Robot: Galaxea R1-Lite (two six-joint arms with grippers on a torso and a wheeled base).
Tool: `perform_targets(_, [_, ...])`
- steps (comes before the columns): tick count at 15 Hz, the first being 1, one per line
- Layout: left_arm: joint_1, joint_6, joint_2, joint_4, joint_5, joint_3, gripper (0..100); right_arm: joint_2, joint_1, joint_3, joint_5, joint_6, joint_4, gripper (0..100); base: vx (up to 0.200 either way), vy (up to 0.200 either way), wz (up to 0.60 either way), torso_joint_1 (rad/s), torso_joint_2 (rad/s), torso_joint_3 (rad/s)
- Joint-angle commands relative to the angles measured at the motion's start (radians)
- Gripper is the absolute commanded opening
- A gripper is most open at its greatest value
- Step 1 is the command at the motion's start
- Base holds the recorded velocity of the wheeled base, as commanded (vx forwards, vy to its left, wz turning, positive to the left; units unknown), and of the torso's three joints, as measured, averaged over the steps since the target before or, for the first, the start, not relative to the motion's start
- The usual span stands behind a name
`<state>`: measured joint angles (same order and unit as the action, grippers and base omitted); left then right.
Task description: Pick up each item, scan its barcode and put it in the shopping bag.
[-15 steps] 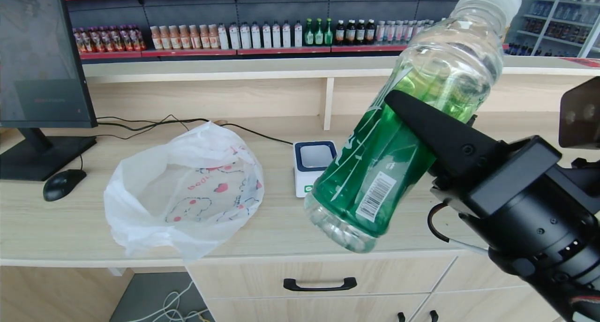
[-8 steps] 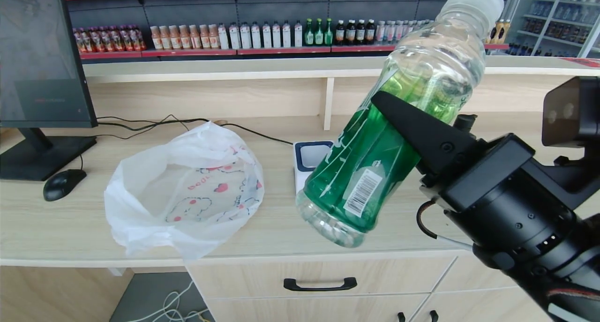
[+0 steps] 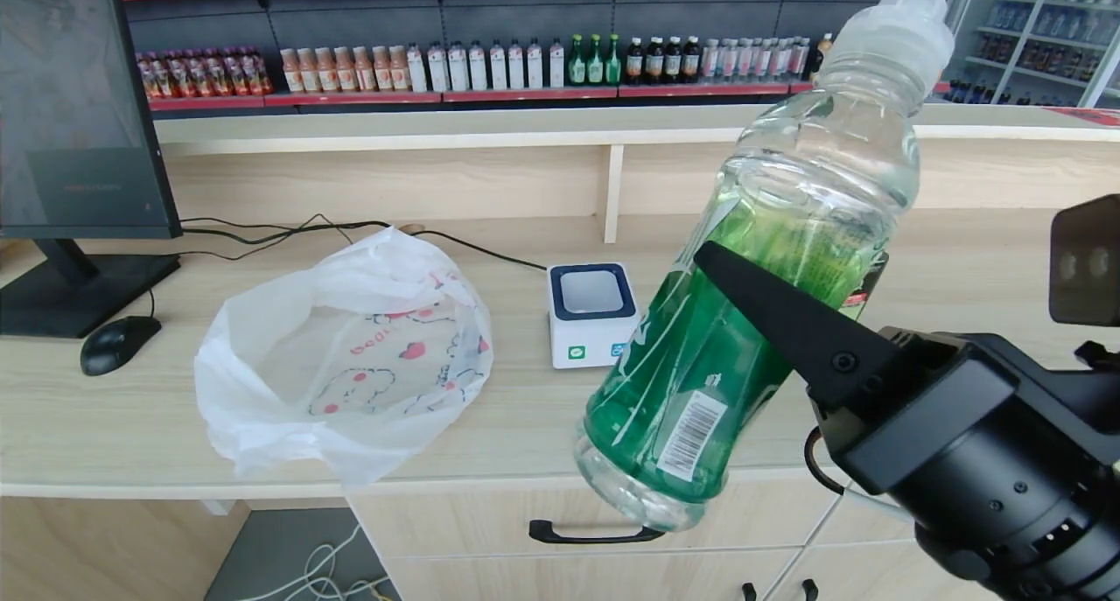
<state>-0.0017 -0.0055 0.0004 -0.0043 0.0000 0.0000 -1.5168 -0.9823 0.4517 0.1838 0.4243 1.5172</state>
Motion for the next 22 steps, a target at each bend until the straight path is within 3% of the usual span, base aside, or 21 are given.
perform_targets(1, [0.0,-0.001,0.0,0.0,0.0,0.0,100,0.04,0.005,-0.016,0.0,-0.019,0.001,0,0.0,0.0,0.0,0.0,0.0,0.0])
perform_targets(5, [0.0,-0.001,0.0,0.0,0.0,0.0,100,0.032,0.007,-0.041,0.022,-0.254,0.0,0,0.0,0.0,0.0,0.0,0.0,0.0])
perform_targets(8, [0.0,-0.001,0.0,0.0,0.0,0.0,100,-0.002,0.044,-0.065,0.117,-0.44,0.003,0,0.0,0.0,0.0,0.0,0.0,0.0])
perform_targets(14, [0.0,-0.001,0.0,0.0,0.0,0.0,100,0.0,0.185,-0.057,0.128,-0.568,0.012,0,0.0,0.0,0.0,0.0,0.0,0.0])
perform_targets(16, [0.0,-0.001,0.0,0.0,0.0,0.0,100,-0.003,0.238,-0.051,0.086,-0.568,0.012,0,0.0,0.0,0.0,0.0,0.0,0.0])
perform_targets(18, [0.0,-0.001,0.0,0.0,0.0,0.0,100,-0.025,0.413,-0.01,-0.113,-0.567,0.012,0,0.0,0.0,0.0,0.0,0.0,0.0])
perform_targets(19, [0.0,-0.001,0.0,0.0,0.0,0.0,100,-0.045,0.464,0.019,-0.164,-0.564,0.017,0,0.0,0.0,0.0,0.0,0.0,0.0])
perform_targets(22, [0.0,0.001,0.0,0.0,0.0,0.0,100,-0.089,0.534,0.059,-0.262,-0.553,0.02,0,0.0,0.0,0.0,0.0,0.0,0.0])
